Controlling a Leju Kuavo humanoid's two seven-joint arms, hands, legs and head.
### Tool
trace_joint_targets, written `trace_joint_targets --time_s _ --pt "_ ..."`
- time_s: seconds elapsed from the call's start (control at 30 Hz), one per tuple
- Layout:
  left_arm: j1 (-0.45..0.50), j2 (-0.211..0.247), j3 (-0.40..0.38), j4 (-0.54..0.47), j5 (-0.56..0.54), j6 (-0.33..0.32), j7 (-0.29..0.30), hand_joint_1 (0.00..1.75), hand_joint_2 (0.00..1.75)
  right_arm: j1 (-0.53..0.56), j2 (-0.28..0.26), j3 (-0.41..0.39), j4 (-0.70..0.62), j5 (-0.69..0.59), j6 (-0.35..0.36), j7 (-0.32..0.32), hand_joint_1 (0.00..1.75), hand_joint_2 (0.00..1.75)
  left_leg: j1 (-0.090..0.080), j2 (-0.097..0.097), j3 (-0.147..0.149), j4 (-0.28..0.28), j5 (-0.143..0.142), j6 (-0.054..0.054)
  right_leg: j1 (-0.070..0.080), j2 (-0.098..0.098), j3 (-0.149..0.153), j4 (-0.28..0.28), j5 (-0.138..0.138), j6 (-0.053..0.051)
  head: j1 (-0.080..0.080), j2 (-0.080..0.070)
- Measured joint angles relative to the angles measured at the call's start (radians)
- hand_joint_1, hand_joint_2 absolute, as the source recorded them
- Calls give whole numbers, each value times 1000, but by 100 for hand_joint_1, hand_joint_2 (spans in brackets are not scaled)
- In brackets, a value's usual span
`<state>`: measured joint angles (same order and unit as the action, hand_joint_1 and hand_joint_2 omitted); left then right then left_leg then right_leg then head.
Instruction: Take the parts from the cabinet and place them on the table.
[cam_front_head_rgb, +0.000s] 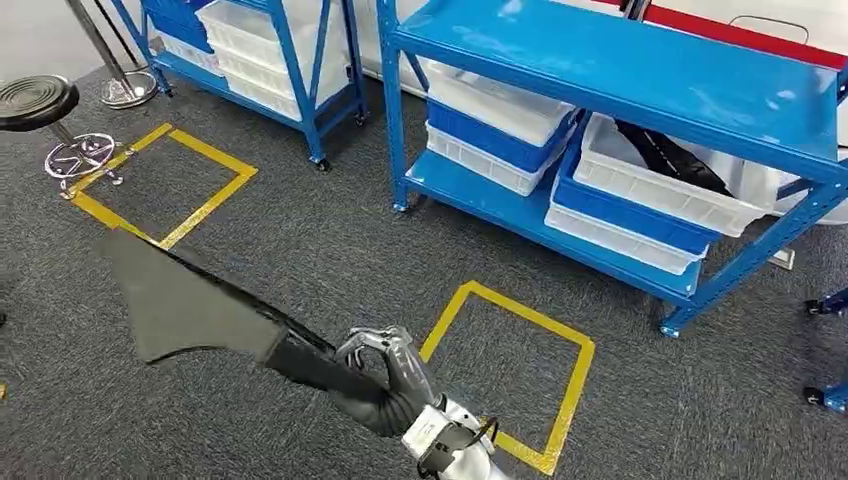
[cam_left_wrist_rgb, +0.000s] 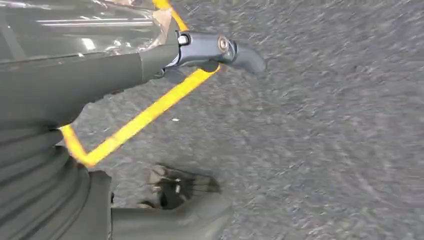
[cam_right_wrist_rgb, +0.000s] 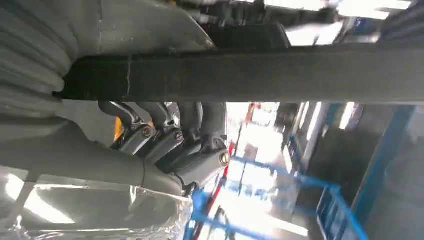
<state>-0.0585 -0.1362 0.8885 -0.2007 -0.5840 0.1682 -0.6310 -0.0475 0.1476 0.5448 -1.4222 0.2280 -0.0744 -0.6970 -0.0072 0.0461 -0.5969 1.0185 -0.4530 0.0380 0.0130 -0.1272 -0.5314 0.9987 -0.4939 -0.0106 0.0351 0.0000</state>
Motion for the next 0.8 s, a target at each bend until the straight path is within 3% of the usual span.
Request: trace_joint_targets --time_s 0.03,0.07,0.1,0.13,0.2,0.23,0.27,0.33,0.37,0.4,0.43,0.5,0.53,0.57,0.6,0.63,0.7,0.73,0.77,0.8 --pt "1 -2 0 0 0 8 -11 0 175 -1 0 5 -6 -17 6 0 175 175 5 -13 11 -19 12 7 8 -1 6 -1 -3 6 0 0" --pt "2 -5 1 0 -2 15 -15 0 175 -6 -3 10 -8 -29 11 0 175 175 14 -21 17 -32 22 7 0 51 -7 15 -13 11 1 0" --pt "-2 -5 1 0 -3 19 -26 0 175 -16 -4 17 -8 -35 14 -1 175 175 17 -29 17 -37 30 16 -3 95 -25 63 -45 6 2 0" --pt "-9 -3 2 -1 -5 16 -35 0 175 -26 -8 22 -7 -39 14 -1 175 175 17 -42 11 -38 34 19 -7 113 -59 139 -80 1 4 0" --pt "-19 1 1 -1 -24 -12 -52 0 175 -42 -18 30 -4 -47 -6 -1 175 175 17 -72 2 -37 40 17 -17 121 -124 281 -131 3 5 0" --pt "-24 6 -1 -2 -36 -29 -48 0 175 -55 -25 37 -4 -53 -16 0 175 175 18 -88 -2 -36 44 14 -21 121 -135 307 -133 12 4 0" --pt "-28 8 -2 -2 -47 -37 -37 0 175 -72 -31 44 -5 -64 -23 0 175 175 19 -101 -4 -36 46 10 -27 122 -123 282 -117 25 4 0" --pt "-41 10 -8 -2 -68 -43 -7 0 175 -110 -40 52 -6 -74 -29 0 175 175 26 -132 -9 -29 51 0 -40 133 -35 111 -42 58 4 0" --pt "-49 10 -12 -2 -75 -41 8 0 175 -127 -43 56 -6 -72 -32 0 175 175 29 -145 -15 -19 50 -7 -52 173 9 20 -14 70 5 0" --pt "-55 13 -15 -2 -83 -37 29 0 175 -138 -46 61 -8 -66 -35 0 175 175 23 -157 -24 -10 48 -19 -44 192 5 14 -22 62 5 0" --pt "-56 11 -16 -2 -84 -33 47 0 175 -139 -48 64 -15 -56 -38 -1 175 175 25 -163 -28 -9 48 -25 -45 177 1 12 -17 50 5 0" --pt "-49 10 -16 -2 -84 -30 64 0 175 -139 -48 65 -27 -40 -41 -1 175 175 31 -173 -32 -19 60 -39 -34 164 6 15 -11 36 3 0" --pt "-42 10 -16 -2 -83 -29 69 0 175 -140 -47 66 -33 -34 -41 -1 175 175 34 -180 -37 -17 63 -43 -42 154 6 12 -4 26 4 0" --pt "-38 8 -16 -1 -83 -29 72 0 175 -142 -46 67 -37 -30 -42 -1 175 175 35 -137 -40 -5 54 -43 -44 145 5 10 0 20 3 0" --pt "-37 7 -16 -1 -85 -28 75 0 175 -141 -45 67 -44 -27 -47 -1 175 175 31 -83 -59 35 23 -44 -41 135 5 10 0 14 -2 0" --pt "-39 7 -16 -1 -90 -27 75 0 175 -140 -46 67 -49 -23 -50 -1 175 175 31 -62 -92 105 -21 -47 -36 122 3 10 0 5 -2 0" --pt "-39 7 -20 -1 -107 -19 78 0 175 -135 -47 67 -53 -21 -52 -1 175 175 31 -51 -168 266 -94 -50 -29 92 -1 10 -2 3 -2 0" --pt "-37 7 -23 -1 -110 -11 81 0 175 -131 -47 66 -53 -21 -53 -1 175 175 31 -49 -190 313 -105 -50 -25 78 -4 11 -2 3 -2 0" --pt "-34 7 -27 -1 -115 -5 82 0 175 -127 -47 66 -54 -21 -53 -1 175 175 31 -48 -182 305 -92 -47 -23 65 -4 11 -2 2 -2 0" --pt "-32 7 -29 -1 -111 -4 92 0 175 -126 -47 67 -55 -22 -54 0 175 175 30 -47 -149 250 -62 -42 -21 52 -4 10 -3 1 -2 0"
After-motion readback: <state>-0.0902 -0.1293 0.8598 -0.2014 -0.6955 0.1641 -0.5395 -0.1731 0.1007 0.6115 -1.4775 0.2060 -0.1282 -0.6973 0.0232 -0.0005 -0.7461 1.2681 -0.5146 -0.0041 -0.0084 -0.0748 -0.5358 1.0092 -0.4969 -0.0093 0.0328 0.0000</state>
